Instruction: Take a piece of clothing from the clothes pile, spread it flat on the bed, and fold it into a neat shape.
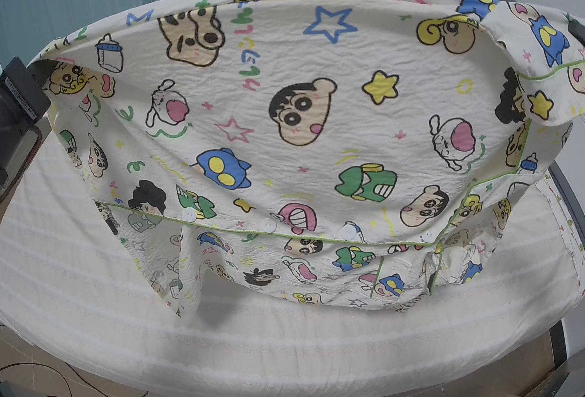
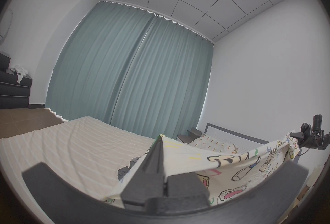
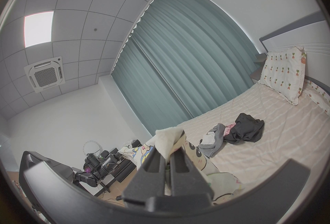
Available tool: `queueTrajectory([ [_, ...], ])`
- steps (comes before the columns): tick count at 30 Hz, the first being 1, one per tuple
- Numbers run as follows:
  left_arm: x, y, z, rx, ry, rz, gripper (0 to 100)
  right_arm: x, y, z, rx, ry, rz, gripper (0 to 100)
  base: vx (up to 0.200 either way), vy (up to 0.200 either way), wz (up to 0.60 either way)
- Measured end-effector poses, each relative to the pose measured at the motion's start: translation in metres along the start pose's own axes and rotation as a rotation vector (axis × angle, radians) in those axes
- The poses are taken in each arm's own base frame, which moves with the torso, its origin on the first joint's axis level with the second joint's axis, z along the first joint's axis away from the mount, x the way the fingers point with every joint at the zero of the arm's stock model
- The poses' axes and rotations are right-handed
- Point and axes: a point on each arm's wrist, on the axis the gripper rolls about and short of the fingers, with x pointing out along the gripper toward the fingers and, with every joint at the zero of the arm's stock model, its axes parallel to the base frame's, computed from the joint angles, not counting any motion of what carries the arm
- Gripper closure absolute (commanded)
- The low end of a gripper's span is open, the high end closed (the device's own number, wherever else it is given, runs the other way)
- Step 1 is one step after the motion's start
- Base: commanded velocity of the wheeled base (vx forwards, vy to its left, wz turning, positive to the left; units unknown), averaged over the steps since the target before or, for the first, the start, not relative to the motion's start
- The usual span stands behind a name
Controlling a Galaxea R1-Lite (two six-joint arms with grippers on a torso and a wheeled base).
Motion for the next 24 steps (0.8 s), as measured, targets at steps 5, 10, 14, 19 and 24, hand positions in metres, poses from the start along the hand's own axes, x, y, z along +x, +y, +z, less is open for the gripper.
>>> queueTrajectory([
  [5,-0.0002,0.0001,-0.0012,0.001,0.005,-0.001,100,-0.0004,0.0003,0.0002,-0.001,-0.002,0.001,100,0.0,-0.2,0.0],
  [10,-0.0002,0.0002,-0.0015,0.002,0.007,-0.001,100,-0.0016,0.001,0.0008,-0.002,-0.005,0.003,100,0.0,-0.2,0.0],
  [14,-0.0001,0.0001,-0.002,0.002,0.009,-0.001,100,-0.0034,0.0019,0.0016,-0.004,-0.011,0.004,100,0.0,-0.2,0.0],
  [19,-0.0001,0.0,-0.0024,0.003,0.01,-0.002,100,-0.0051,0.0025,0.0025,-0.007,-0.018,0.001,100,0.0,-0.2,0.0],
  [24,-0.0001,-0.0001,-0.0026,0.001,0.011,-0.003,100,-0.005,0.0022,0.0025,-0.007,-0.018,-0.002,100,0.0,-0.2,0.0],
])
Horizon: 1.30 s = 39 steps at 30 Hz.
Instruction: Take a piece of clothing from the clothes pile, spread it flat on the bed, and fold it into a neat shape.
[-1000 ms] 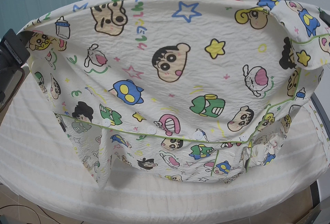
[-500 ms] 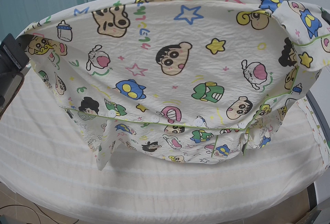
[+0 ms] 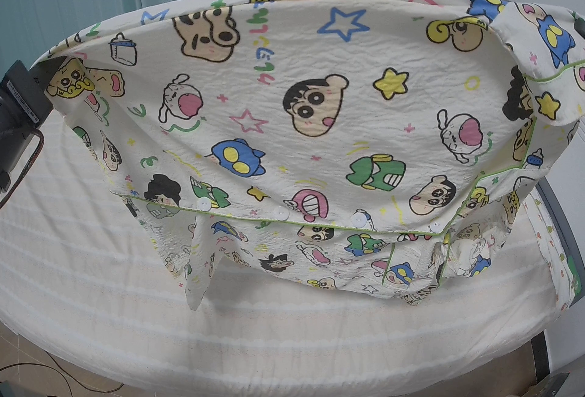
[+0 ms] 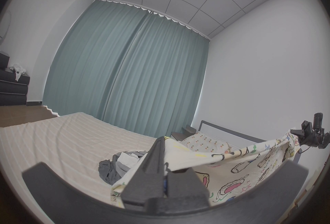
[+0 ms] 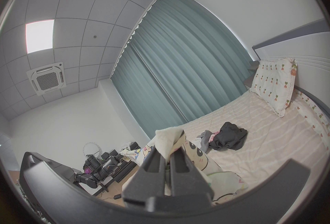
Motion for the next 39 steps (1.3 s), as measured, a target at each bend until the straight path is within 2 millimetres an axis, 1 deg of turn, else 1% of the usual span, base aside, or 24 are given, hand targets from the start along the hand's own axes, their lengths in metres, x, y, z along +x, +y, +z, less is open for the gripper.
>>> queueTrajectory([
  [19,0.001,-0.003,-0.005,-0.001,0.02,-0.013,100,0.003,0.0,0.002,-0.002,-0.003,0.0,100,0.0,-0.2,0.0],
  [29,0.002,-0.003,-0.007,0.002,0.026,-0.011,100,0.004,0.0,0.004,-0.004,-0.003,-0.007,100,0.0,0.0,0.0],
  [34,0.001,-0.001,-0.011,0.006,0.042,-0.009,100,0.005,0.0,0.004,-0.003,-0.002,-0.008,100,0.0,0.0,0.0],
  [39,-0.001,0.0,-0.015,0.011,0.054,-0.007,100,0.005,-0.001,0.004,-0.003,0.001,-0.007,100,-0.2,0.0,0.0],
])
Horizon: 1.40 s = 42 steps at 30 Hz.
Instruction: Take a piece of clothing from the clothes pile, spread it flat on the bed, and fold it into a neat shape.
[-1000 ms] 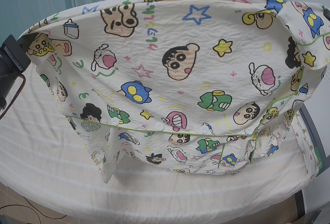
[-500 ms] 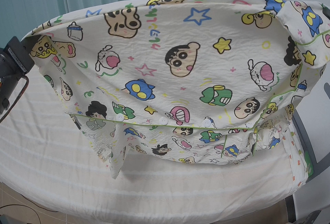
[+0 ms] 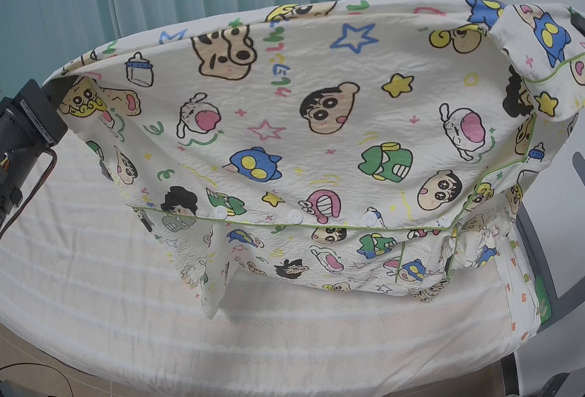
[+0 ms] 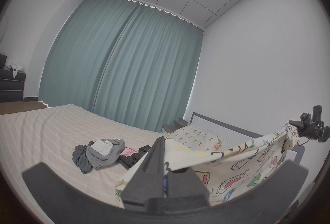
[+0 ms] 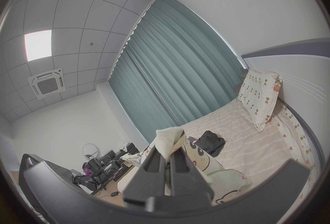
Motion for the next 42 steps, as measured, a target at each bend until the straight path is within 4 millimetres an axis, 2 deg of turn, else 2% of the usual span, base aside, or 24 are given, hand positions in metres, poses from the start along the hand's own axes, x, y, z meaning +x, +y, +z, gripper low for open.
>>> queueTrajectory([
  [13,-0.004,0.003,-0.008,0.009,0.027,0.004,100,-0.005,0.0,-0.002,0.0,0.004,0.004,100,-0.2,0.0,0.0],
  [26,-0.012,0.006,-0.012,0.015,0.041,0.008,100,-0.017,0.003,-0.004,-0.003,-0.007,0.011,100,0.0,0.0,0.0],
  [32,-0.018,0.009,-0.02,0.025,0.071,0.015,100,-0.017,-0.008,-0.019,0.011,0.045,-0.04,100,0.0,0.0,0.0],
  [42,-0.025,0.016,-0.049,0.074,0.276,0.044,100,-0.01,-0.039,-0.048,0.039,0.141,-0.165,100,0.0,0.0,0.0],
])
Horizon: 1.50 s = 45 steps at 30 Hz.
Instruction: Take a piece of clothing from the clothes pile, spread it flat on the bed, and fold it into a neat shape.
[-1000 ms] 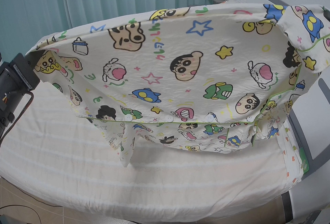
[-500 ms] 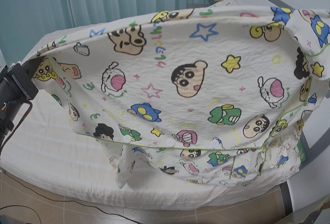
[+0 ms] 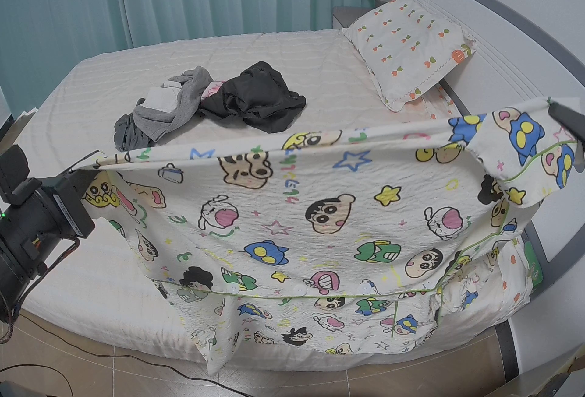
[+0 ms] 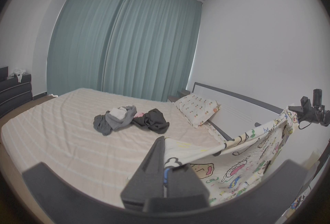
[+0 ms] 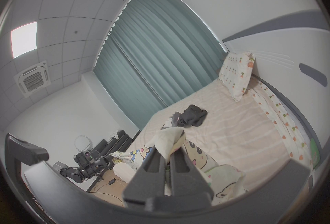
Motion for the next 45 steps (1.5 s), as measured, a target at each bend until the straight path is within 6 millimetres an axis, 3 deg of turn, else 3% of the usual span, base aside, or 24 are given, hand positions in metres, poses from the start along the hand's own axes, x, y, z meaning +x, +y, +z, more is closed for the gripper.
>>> queueTrajectory([
  [10,0.032,0.002,-0.02,0.008,0.105,0.073,100,0.03,-0.029,-0.011,0.022,0.071,-0.083,100,0.12,0.0,0.0],
  [20,0.085,0.002,-0.042,-0.012,0.207,0.144,100,0.08,-0.068,-0.021,0.036,0.106,-0.149,100,0.18,0.0,0.0],
  [35,0.195,0.002,-0.114,-0.03,0.289,0.229,100,0.165,-0.156,-0.066,0.043,0.15,-0.263,100,0.0,0.0,0.0],
  [45,0.251,0.013,-0.161,-0.066,0.303,0.296,100,0.22,-0.211,-0.098,0.036,0.122,-0.332,100,0.0,0.0,0.0],
])
